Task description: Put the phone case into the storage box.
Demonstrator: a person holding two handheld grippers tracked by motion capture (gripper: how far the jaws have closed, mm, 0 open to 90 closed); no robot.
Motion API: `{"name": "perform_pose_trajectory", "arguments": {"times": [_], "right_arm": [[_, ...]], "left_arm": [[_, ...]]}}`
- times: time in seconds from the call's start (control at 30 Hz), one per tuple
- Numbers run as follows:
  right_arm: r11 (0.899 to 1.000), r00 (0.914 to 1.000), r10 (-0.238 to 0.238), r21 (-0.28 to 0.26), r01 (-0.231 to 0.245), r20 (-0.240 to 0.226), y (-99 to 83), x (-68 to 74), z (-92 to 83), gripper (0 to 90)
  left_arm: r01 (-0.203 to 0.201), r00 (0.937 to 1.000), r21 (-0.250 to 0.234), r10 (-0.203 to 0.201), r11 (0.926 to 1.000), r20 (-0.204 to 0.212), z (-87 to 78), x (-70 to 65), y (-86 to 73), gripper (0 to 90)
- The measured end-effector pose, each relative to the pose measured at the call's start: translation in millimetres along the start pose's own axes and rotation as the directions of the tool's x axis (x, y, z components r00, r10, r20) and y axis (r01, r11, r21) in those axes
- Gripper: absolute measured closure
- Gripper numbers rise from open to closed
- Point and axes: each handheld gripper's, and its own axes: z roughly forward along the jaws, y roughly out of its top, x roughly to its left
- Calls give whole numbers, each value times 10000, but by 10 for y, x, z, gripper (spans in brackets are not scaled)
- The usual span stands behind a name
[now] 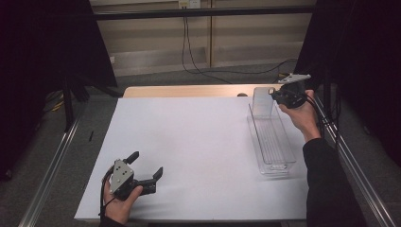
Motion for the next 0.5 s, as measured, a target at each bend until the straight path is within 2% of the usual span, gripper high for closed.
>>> {"name": "perform_pose_trajectory", "arguments": {"times": [0.17, 0.5], "right_arm": [[9993, 9993, 383, 16, -383, -49, -49, -77, 20, 813], [9983, 9983, 590, -20, -590, 19, -31, -81, 71, 814]], "left_arm": [[-18, 10000, -17, 18, 10000, 16, 5, -6, 1, 31], [-56, 10000, 11, 56, 10000, 6, 5, -1, -1, 31]]}}
